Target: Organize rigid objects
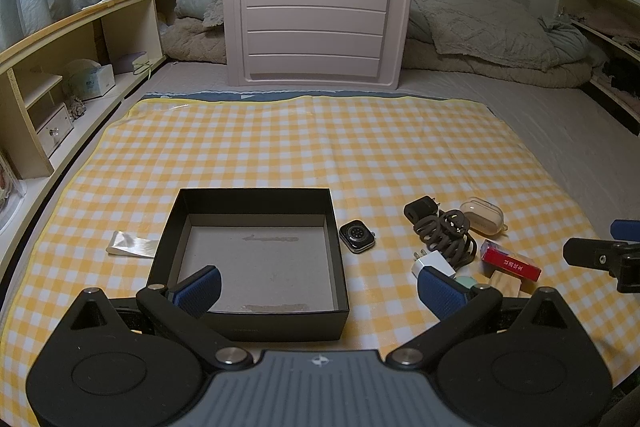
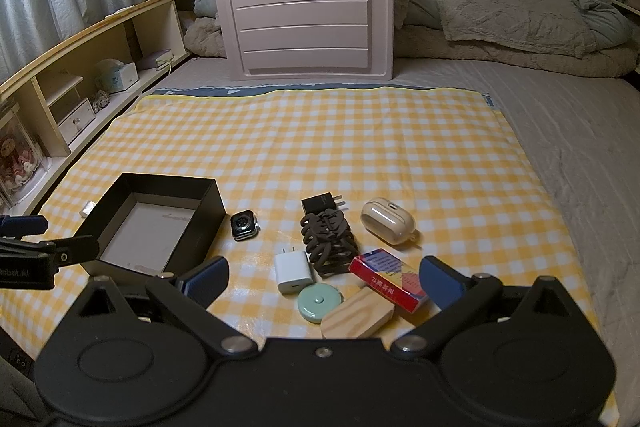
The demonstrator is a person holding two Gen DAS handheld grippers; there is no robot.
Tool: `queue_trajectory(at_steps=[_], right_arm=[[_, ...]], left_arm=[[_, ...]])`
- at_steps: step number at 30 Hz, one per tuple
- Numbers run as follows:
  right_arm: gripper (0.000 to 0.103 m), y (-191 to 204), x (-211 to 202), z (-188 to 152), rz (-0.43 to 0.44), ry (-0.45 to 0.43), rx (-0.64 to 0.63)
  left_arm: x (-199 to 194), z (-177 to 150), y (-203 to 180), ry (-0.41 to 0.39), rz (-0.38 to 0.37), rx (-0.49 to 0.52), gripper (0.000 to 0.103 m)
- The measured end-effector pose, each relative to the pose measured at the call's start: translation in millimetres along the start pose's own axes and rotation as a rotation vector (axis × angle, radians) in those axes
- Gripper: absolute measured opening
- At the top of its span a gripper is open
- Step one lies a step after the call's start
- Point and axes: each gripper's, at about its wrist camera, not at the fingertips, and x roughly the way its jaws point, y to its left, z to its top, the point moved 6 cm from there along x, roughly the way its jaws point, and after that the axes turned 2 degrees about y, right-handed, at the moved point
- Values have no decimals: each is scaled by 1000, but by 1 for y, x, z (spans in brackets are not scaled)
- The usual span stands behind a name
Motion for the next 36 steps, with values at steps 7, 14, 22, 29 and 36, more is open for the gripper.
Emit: queue_trajectory(at_steps=[7,14,22,29,36], right_arm=[[103,0,0,0,0,0,1],[103,0,0,0,1,0,1],[103,0,0,0,1,1,0],[103,0,-3,2,1,-14,-1],[103,-2,-10,18,2,-72,10]], left_arm=[[0,0,1,0,1,0,103],[0,0,0,-1,1,0,103],[1,0,-1,0,3,-2,103],[-1,0,-6,-28,-15,19,103],[-6,19,5,-131,-1,10,103]])
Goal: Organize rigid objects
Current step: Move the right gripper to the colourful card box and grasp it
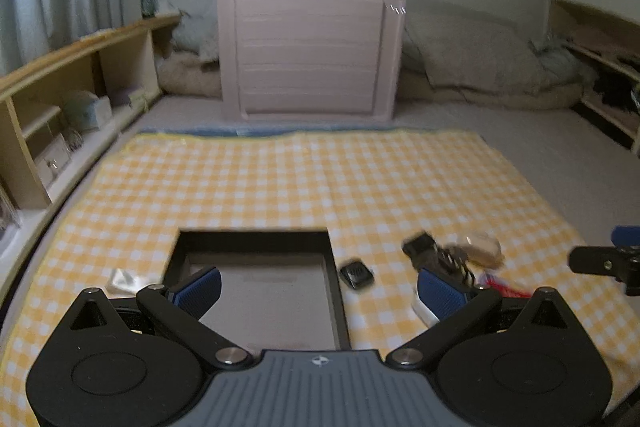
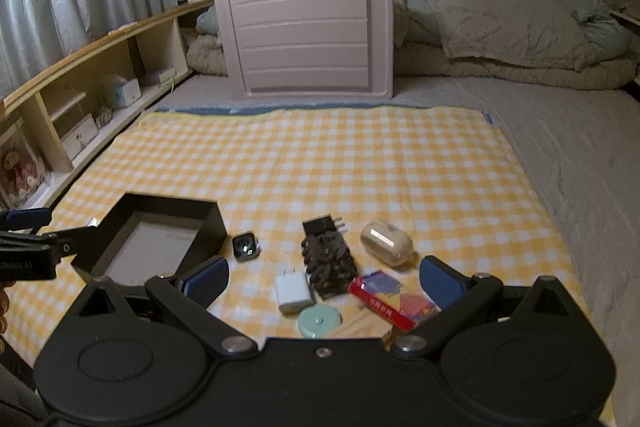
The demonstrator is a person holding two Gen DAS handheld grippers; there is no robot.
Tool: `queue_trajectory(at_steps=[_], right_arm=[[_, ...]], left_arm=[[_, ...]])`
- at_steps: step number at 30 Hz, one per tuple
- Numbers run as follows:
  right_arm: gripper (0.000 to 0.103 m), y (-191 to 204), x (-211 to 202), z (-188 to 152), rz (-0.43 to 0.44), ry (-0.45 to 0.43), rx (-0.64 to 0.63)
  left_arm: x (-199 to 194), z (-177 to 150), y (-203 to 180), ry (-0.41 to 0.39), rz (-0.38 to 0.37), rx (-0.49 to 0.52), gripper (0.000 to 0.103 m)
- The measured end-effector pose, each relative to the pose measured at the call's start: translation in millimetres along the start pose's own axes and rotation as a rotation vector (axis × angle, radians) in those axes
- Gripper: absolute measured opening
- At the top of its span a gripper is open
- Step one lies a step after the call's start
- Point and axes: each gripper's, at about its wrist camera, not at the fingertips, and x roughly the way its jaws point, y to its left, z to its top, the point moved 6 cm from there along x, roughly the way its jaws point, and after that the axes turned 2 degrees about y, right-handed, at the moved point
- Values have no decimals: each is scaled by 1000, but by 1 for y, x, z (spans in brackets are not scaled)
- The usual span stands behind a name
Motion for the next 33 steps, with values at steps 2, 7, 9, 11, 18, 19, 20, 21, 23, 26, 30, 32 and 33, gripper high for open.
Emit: queue_trajectory(at_steps=[2,7,9,11,18,19,20,21,23,26,30,32,33], right_arm=[[103,-1,-2,8,-4,-28,-2],[103,-8,-3,31,5,-74,-2],[103,-12,0,40,11,-81,7],[103,-15,5,47,9,-81,8],[103,-29,39,62,-43,-14,65],[103,-31,46,62,-46,5,85],[103,-33,52,62,-49,24,106],[103,-36,59,60,-51,44,127],[103,-41,73,56,-57,79,172],[103,-48,93,44,-57,142,238],[103,-60,122,24,-56,246,326],[103,-62,131,16,-63,284,349],[103,-64,136,12,-63,302,359]], left_arm=[[0,8,7,-31,23,-14,103],[1,27,28,-40,49,-40,103],[4,34,38,-28,74,-52,103],[8,38,50,-13,98,-68,103],[31,46,94,29,155,-80,103],[35,46,100,31,156,-83,103],[40,45,106,34,155,-87,103],[47,45,114,48,166,-97,103],[61,40,125,84,188,-113,97],[84,27,136,172,156,-127,73],[108,4,144,283,138,-128,50],[119,-6,146,327,144,-121,41],[124,-10,147,346,145,-121,33]])
